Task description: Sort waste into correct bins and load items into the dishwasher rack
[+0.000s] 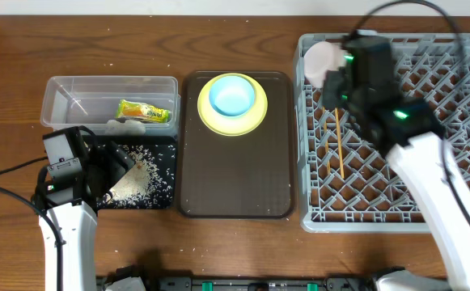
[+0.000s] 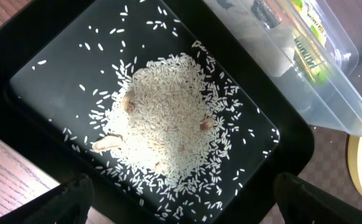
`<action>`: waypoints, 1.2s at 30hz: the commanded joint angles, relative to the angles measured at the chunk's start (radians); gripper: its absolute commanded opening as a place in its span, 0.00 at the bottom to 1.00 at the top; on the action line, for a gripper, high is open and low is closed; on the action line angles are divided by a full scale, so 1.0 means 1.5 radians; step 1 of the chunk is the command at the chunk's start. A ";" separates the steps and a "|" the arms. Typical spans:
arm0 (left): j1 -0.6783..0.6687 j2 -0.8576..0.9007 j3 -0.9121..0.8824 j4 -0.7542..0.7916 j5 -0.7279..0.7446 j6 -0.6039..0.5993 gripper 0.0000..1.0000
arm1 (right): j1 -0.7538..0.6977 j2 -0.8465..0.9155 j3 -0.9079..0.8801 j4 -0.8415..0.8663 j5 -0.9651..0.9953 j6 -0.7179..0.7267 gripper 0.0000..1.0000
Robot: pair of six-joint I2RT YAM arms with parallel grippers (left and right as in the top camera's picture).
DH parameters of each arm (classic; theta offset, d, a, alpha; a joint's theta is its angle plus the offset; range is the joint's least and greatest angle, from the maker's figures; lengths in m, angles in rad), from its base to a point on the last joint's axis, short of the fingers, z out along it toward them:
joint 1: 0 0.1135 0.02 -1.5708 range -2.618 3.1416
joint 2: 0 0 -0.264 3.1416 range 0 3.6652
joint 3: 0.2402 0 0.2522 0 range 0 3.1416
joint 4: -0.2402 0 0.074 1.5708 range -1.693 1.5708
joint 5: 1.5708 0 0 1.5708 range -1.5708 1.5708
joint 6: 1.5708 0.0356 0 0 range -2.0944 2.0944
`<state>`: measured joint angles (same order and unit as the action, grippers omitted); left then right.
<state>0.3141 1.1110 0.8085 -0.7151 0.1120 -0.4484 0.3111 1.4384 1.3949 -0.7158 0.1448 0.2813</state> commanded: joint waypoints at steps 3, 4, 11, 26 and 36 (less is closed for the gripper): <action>0.003 0.001 0.009 -0.002 -0.011 -0.004 0.95 | -0.064 -0.033 0.003 -0.079 -0.297 -0.151 0.01; 0.003 0.001 0.009 -0.002 -0.011 -0.004 0.95 | -0.083 -0.032 0.003 -0.098 -0.357 -0.177 0.01; 0.003 0.001 0.009 -0.002 -0.011 -0.004 0.95 | -0.216 0.024 0.002 -0.175 -0.723 -0.370 0.01; 0.003 0.001 0.009 -0.002 -0.011 -0.004 0.95 | -0.256 0.289 0.002 -0.086 -0.973 -0.478 0.01; 0.003 0.001 0.009 -0.002 -0.011 -0.004 0.95 | -0.290 0.356 0.002 -0.141 -0.933 -0.544 0.01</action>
<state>0.3141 1.1110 0.8085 -0.7143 0.1120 -0.4484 -0.0971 1.9572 1.3956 -0.9085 -1.2640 -0.4641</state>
